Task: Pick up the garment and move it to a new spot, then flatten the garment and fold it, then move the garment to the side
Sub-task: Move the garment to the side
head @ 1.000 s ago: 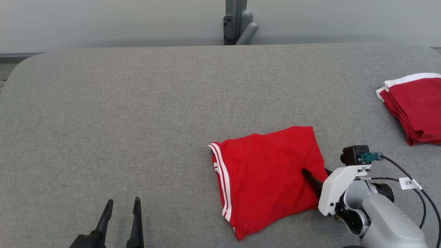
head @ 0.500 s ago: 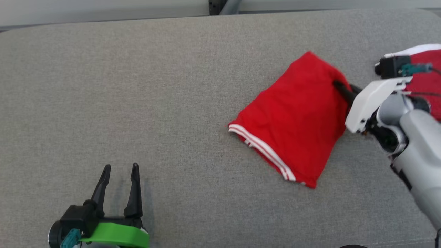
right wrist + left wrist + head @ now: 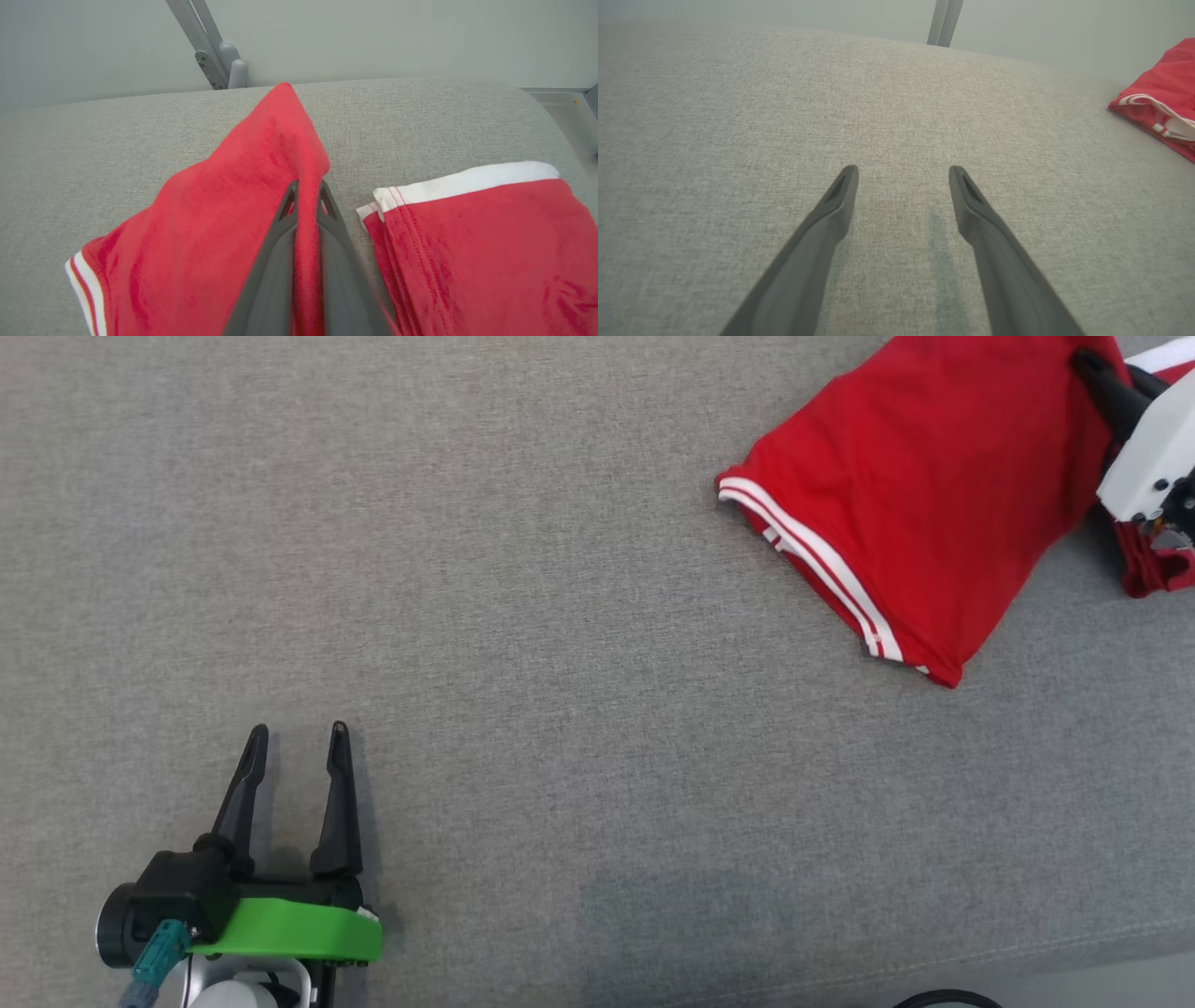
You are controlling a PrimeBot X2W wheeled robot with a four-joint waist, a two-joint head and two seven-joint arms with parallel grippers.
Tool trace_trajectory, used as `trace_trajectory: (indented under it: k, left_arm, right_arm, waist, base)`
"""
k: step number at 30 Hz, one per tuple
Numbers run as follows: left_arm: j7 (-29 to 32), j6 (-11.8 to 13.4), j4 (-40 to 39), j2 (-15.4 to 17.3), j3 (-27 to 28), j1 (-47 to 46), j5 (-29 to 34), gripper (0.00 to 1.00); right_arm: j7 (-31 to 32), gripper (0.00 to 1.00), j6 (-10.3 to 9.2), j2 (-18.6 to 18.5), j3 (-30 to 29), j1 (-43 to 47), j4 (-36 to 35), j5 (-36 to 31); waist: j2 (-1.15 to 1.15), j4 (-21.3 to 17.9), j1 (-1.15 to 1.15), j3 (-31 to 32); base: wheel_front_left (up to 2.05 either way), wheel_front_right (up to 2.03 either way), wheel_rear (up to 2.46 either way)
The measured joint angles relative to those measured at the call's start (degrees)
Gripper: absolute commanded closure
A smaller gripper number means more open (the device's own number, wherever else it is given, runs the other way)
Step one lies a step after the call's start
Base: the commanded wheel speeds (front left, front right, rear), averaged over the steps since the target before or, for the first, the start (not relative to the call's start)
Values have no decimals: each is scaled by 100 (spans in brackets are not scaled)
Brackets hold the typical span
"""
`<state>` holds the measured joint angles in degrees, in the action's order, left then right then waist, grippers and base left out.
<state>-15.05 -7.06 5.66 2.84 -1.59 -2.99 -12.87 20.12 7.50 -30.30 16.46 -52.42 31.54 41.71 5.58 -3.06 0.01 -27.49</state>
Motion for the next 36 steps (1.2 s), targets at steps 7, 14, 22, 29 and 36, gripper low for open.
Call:
trace_trajectory:
  k: [7, 14, 22, 29, 36]
  left_arm:
    - [0, -20, -35, 0, 156, -32, 163, 0]
    - [0, -25, -11, 0, 159, -55, 234, 0]
    - [0, -26, -29, 1, 145, -51, 234, 0]
    - [0, -26, -73, 37, 100, -57, 235, 0]
    - [-11, -33, -70, 144, 56, -120, 254, 0]
  right_arm:
    - [160, 100, 0, -182, -532, 65, -353, -62]
    - [544, 100, 0, -240, -972, 233, -839, -126]
    - [1033, 100, 0, -331, -1522, 407, -1346, -271]
    - [1311, 100, 0, -375, -2028, 414, -1478, -558]
    - [1236, 100, 0, -466, -2521, 537, -1087, -1161]
  waist:
    - [0, -322, 0, -195]
    - [1, -583, 0, -245]
    - [1, -672, -1, -207]
    - [1, -621, -1, -293]
    - [1, -485, -1, -450]
  base:
    - [0, 0, 0]
    - [0, 0, 0]
    - [0, 0, 0]
    - [0, 0, 0]
    - [0, 0, 0]
